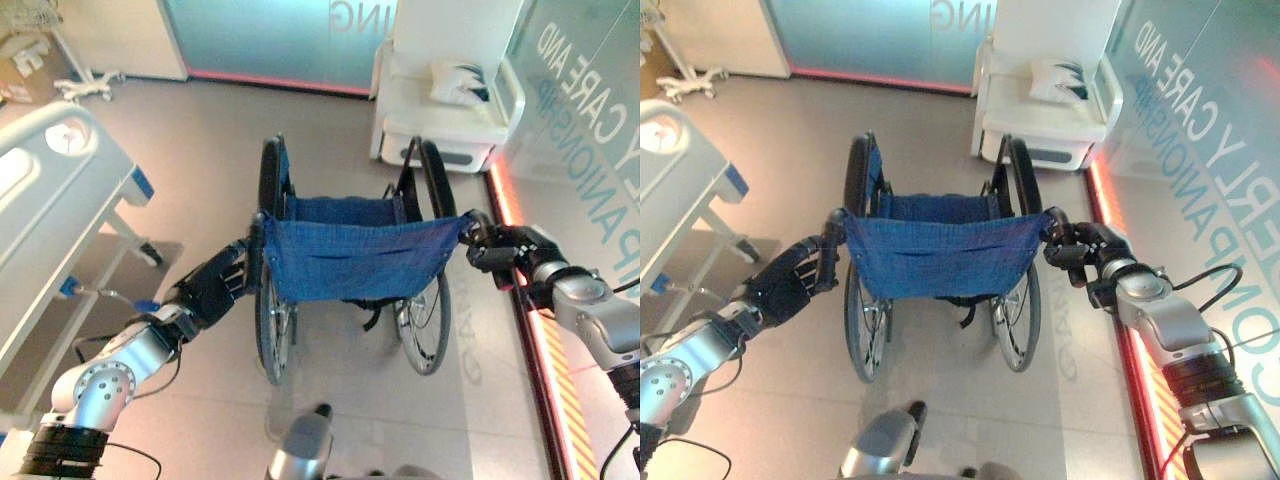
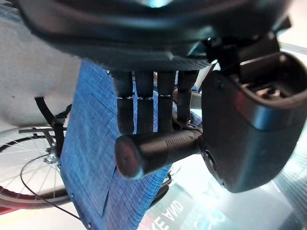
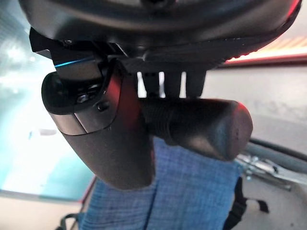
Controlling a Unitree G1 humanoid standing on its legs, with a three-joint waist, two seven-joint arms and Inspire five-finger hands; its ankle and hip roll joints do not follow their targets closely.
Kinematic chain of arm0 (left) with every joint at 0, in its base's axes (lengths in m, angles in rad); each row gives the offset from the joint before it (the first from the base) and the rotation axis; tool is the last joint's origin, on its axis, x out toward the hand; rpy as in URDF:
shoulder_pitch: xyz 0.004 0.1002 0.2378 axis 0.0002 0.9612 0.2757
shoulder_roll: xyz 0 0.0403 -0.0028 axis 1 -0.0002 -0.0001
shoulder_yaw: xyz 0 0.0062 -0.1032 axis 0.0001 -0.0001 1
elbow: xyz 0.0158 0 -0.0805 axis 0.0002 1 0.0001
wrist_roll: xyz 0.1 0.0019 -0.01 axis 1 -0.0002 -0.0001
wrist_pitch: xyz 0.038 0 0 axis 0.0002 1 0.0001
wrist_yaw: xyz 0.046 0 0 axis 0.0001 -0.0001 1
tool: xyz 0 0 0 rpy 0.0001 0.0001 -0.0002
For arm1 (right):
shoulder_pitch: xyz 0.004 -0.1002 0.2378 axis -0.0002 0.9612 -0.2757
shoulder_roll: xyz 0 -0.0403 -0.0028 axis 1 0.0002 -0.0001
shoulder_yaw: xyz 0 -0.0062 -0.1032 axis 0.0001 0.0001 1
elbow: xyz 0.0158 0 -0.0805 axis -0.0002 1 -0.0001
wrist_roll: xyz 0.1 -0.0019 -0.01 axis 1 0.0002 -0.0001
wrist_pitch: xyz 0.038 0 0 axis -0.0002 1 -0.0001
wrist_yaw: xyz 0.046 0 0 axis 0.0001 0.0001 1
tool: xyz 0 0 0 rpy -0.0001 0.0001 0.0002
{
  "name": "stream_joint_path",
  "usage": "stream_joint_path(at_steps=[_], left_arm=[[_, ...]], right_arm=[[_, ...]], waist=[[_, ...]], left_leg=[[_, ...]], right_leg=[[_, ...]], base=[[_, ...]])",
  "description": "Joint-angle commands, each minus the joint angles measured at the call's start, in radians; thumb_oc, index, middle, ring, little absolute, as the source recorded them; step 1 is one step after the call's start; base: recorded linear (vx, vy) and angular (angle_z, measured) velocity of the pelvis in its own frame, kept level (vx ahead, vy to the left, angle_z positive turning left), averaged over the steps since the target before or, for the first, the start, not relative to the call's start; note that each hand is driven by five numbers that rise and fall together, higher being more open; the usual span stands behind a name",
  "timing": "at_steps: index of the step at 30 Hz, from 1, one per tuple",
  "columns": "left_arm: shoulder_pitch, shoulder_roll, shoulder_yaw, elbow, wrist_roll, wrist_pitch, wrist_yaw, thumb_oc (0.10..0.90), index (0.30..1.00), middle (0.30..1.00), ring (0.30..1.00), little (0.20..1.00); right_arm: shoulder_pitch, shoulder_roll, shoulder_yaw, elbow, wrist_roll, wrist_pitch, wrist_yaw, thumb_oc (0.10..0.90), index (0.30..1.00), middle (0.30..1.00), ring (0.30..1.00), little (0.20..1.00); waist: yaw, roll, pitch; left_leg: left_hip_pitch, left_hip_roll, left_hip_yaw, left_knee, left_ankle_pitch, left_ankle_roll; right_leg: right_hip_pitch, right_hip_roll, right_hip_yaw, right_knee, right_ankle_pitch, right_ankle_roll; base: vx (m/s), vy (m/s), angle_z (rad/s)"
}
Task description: Push the wheelchair next to the bed
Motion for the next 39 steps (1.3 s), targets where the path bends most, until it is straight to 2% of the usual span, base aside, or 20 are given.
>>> stream_joint_path(at_steps=[1, 2, 4, 6, 7, 8, 10, 12, 13, 16, 18, 21, 25, 27, 30, 33, 36, 37, 38, 39], left_arm=[[-0.22, 0.037, 0.041, -0.063, -0.124, -0.075, -0.131, 0.4, 0.3, 0.3, 0.3, 0.3], [-0.245, 0.073, 0.041, -0.048, -0.15, -0.061, -0.146, 0.4, 0.3, 0.3, 0.3, 0.3], [-0.269, 0.104, 0.047, -0.013, -0.172, -0.053, -0.171, 0.4, 0.3, 0.3, 0.3, 0.3], [-0.293, 0.109, 0.044, 0.021, -0.169, -0.056, -0.19, 0.4, 0.3, 0.3, 0.3, 0.3], [-0.305, 0.124, 0.036, 0.031, -0.186, -0.066, -0.196, 0.4, 0.3, 0.3, 0.3, 0.3], [-0.306, 0.126, 0.036, 0.032, -0.187, -0.066, -0.196, 0.4, 0.3, 0.3, 0.3, 0.3], [-0.328, 0.142, 0.027, 0.056, -0.19, -0.097, -0.217, 0.4, 0.3, 0.3, 0.3, 0.3], [-0.348, 0.138, 0.013, 0.07, -0.186, -0.121, -0.223, 0.4, 0.3, 0.3, 0.3, 0.3], [-0.362, 0.132, 0.0, 0.078, -0.18, -0.14, -0.225, 0.4, 0.3, 0.3, 0.3, 0.3], [-0.381, 0.12, -0.029, 0.049, -0.163, -0.156, -0.186, 0.4, 0.3, 0.3, 0.3, 0.3], [-0.372, 0.12, -0.031, 0.026, -0.164, -0.158, -0.162, 0.4, 0.3, 0.3, 0.3, 0.3], [-0.349, 0.106, -0.022, 0.012, -0.148, -0.165, -0.158, 0.4, 0.3, 0.3, 0.3, 0.3], [-0.277, 0.095, 0.024, -0.025, -0.154, -0.15, -0.18, 0.4, 0.3, 0.3, 0.3, 0.3], [-0.238, 0.097, 0.041, -0.044, -0.164, -0.151, -0.189, 0.4, 0.3, 0.3, 0.3, 0.3], [-0.204, 0.093, 0.07, -0.075, -0.194, -0.151, -0.174, 0.4, 0.3, 0.3, 0.3, 0.3], [-0.216, 0.071, 0.068, -0.069, -0.178, -0.128, -0.171, 0.4, 0.3, 0.3, 0.3, 0.3], [-0.237, 0.059, 0.055, -0.054, -0.162, -0.12, -0.162, 0.4, 0.3, 0.3, 0.3, 0.3], [-0.245, 0.065, 0.051, -0.048, -0.17, -0.12, -0.157, 0.4, 0.3, 0.3, 0.3, 0.3], [-0.253, 0.071, 0.045, -0.036, -0.179, -0.118, -0.16, 0.4, 0.3, 0.3, 0.3, 0.3], [-0.253, 0.071, 0.04, -0.027, -0.178, -0.118, -0.169, 0.4, 0.3, 0.3, 0.3, 0.3]], right_arm=[[-0.156, -0.02, 0.037, -0.129, 0.057, -0.224, 0.079, 0.4, 0.3, 0.3, 0.3, 0.3], [-0.178, -0.043, 0.043, -0.128, 0.082, -0.227, 0.067, 0.4, 0.3, 0.3, 0.3, 0.3], [-0.204, -0.053, 0.049, -0.118, 0.096, -0.231, 0.068, 0.4, 0.3, 0.3, 0.3, 0.3], [-0.241, -0.04, 0.067, -0.091, 0.085, -0.234, 0.082, 0.4, 0.3, 0.3, 0.3, 0.3], [-0.261, -0.042, 0.075, -0.085, 0.074, -0.234, 0.09, 0.4, 0.3, 0.3, 0.3, 0.3], [-0.262, -0.042, 0.075, -0.085, 0.075, -0.233, 0.09, 0.4, 0.3, 0.3, 0.3, 0.3], [-0.309, -0.052, 0.086, -0.088, 0.078, -0.232, 0.082, 0.4, 0.3, 0.3, 0.3, 0.3], [-0.335, -0.052, 0.091, -0.074, 0.078, -0.24, 0.086, 0.4, 0.3, 0.3, 0.3, 0.3], [-0.352, -0.052, 0.095, -0.062, 0.076, -0.251, 0.086, 0.4, 0.3, 0.3, 0.3, 0.3], [-0.392, -0.069, 0.104, -0.058, 0.094, -0.236, 0.081, 0.4, 0.3, 0.3, 0.3, 0.3], [-0.4, -0.085, 0.102, -0.076, 0.101, -0.212, 0.083, 0.4, 0.3, 0.3, 0.3, 0.3], [-0.404, -0.072, 0.103, -0.075, 0.087, -0.205, 0.085, 0.4, 0.3, 0.3, 0.3, 0.3], [-0.427, -0.064, 0.118, -0.064, 0.088, -0.203, 0.075, 0.4, 0.3, 0.3, 0.3, 0.3], [-0.434, -0.09, 0.135, -0.074, 0.104, -0.192, 0.081, 0.4, 0.3, 0.3, 0.3, 0.3], [-0.419, -0.121, 0.154, -0.096, 0.137, -0.197, 0.073, 0.4, 0.3, 0.3, 0.3, 0.3], [-0.425, -0.126, 0.16, -0.102, 0.152, -0.184, 0.059, 0.4, 0.3, 0.3, 0.3, 0.3], [-0.44, -0.125, 0.176, -0.13, 0.159, -0.157, 0.04, 0.4, 0.3, 0.3, 0.3, 0.3], [-0.449, -0.121, 0.183, -0.138, 0.165, -0.147, 0.031, 0.4, 0.3, 0.3, 0.3, 0.3], [-0.465, -0.111, 0.194, -0.13, 0.171, -0.144, 0.027, 0.4, 0.3, 0.3, 0.3, 0.3], [-0.473, -0.102, 0.198, -0.117, 0.168, -0.148, 0.031, 0.4, 0.3, 0.3, 0.3, 0.3]], waist=[[-0.037, 0.013, -0.216], [-0.033, -0.004, -0.227], [-0.035, -0.007, -0.236], [-0.044, -0.004, -0.236], [-0.051, -0.002, -0.229], [-0.054, 0.002, -0.229], [-0.062, 0.014, -0.2], [-0.072, 0.019, -0.181], [-0.086, 0.022, -0.161], [-0.133, -0.005, -0.113], [-0.144, -0.01, -0.108], [-0.142, -0.01, -0.106], [-0.126, -0.016, -0.157], [-0.134, -0.003, -0.188], [-0.145, -0.006, -0.2], [-0.136, -0.018, -0.186], [-0.123, -0.025, -0.173], [-0.123, -0.018, -0.178], [-0.112, -0.016, -0.176], [-0.103, -0.01, -0.174]], left_leg=[[-0.09, -0.03, -0.051, -0.185, 0.181, -0.023], [-0.093, -0.074, -0.067, -0.188, 0.176, 0.0], [-0.09, -0.096, -0.077, -0.184, 0.159, 0.023], [-0.082, -0.11, -0.084, -0.172, 0.14, 0.036], [-0.083, -0.131, -0.09, -0.151, 0.127, 0.038], [-0.086, -0.127, -0.093, -0.148, 0.13, 0.037], [-0.078, -0.133, -0.087, -0.094, 0.086, 0.027], [-0.062, -0.132, -0.091, -0.065, 0.055, 0.024], [-0.039, -0.133, -0.098, -0.04, 0.023, 0.023], [0.035, -0.142, -0.103, 0.042, -0.123, 0.037], [0.082, -0.132, -0.114, 0.072, -0.189, 0.045], [0.117, -0.114, -0.129, 0.111, -0.231, 0.044], [0.136, -0.081, -0.144, 0.192, -0.163, 0.015], [0.157, -0.019, -0.112, 0.294, -0.011, -0.032], [0.064, 0.004, -0.045, 0.563, 0.156, -0.083], [-0.08, -0.034, -0.006, 0.714, 0.152, -0.085], [-0.106, -0.049, 0.005, 0.573, 0.101, -0.063], [-0.114, -0.041, 0.002, 0.448, 0.097, -0.058], [-0.1, -0.032, 0.005, 0.25, 0.115, -0.053], [-0.11, -0.021, 0.005, 0.131, 0.142, -0.058]], right_leg=[[0.015, 0.079, -0.038, 0.242, 0.19, 0.021], [-0.021, 0.093, -0.008, 0.338, 0.305, 0.066], [-0.089, 0.113, 0.018, 0.443, 0.385, 0.091], [-0.144, 0.114, 0.035, 0.462, 0.377, 0.079], [-0.17, 0.104, 0.035, 0.366, 0.321, 0.046], [-0.171, 0.109, 0.031, 0.361, 0.327, 0.045], [-0.217, 0.066, -0.003, 0.17, 0.25, 0.006], [-0.241, 0.044, -0.016, 0.078, 0.249, -0.003], [-0.282, 0.027, -0.009, 0.019, 0.28, 0.005], [-0.413, -0.048, 0.058, -0.166, 0.462, 0.084], [-0.42, -0.076, 0.081, -0.26, 0.514, 0.101], [-0.425, -0.081, 0.074, -0.239, 0.517, 0.102], [-0.397, -0.062, 0.032, -0.177, 0.462, 0.079], [-0.366, -0.02, 0.001, -0.117, 0.417, 0.033], [-0.296, 0.019, -0.033, -0.122, 0.37, -0.038], [-0.23, 0.041, -0.047, -0.128, 0.344, -0.065], [-0.187, 0.056, -0.044, -0.127, 0.324, -0.061], [-0.18, 0.074, -0.044, -0.124, 0.312, -0.059], [-0.147, 0.093, -0.028, -0.128, 0.285, -0.062], [-0.122, 0.11, -0.023, -0.136, 0.267, -0.066]], base=[[0.33, 0.163, 0.2], [0.29, 0.122, 0.17], [0.23, 0.076, 0.15], [0.27, 0.052, 0.02], [0.25, 0.038, -0.12], [0.26, 0.011, -0.13], [0.21, -0.047, -0.07], [0.15, -0.08, -0.02], [0.22, -0.144, 0.09], [0.46, -0.246, 0.56], [0.61, -0.245, 0.9], [0.44, -0.192, 0.52], [0.5, -0.242, 0.49], [0.43, -0.173, 0.41], [0.38, -0.236, 0.32], [0.38, -0.205, -0.1], [0.41, -0.091, 0.23], [0.43, -0.003, 0.41], [0.52, 0.017, 0.42], [0.46, 0.018, 0.37]])
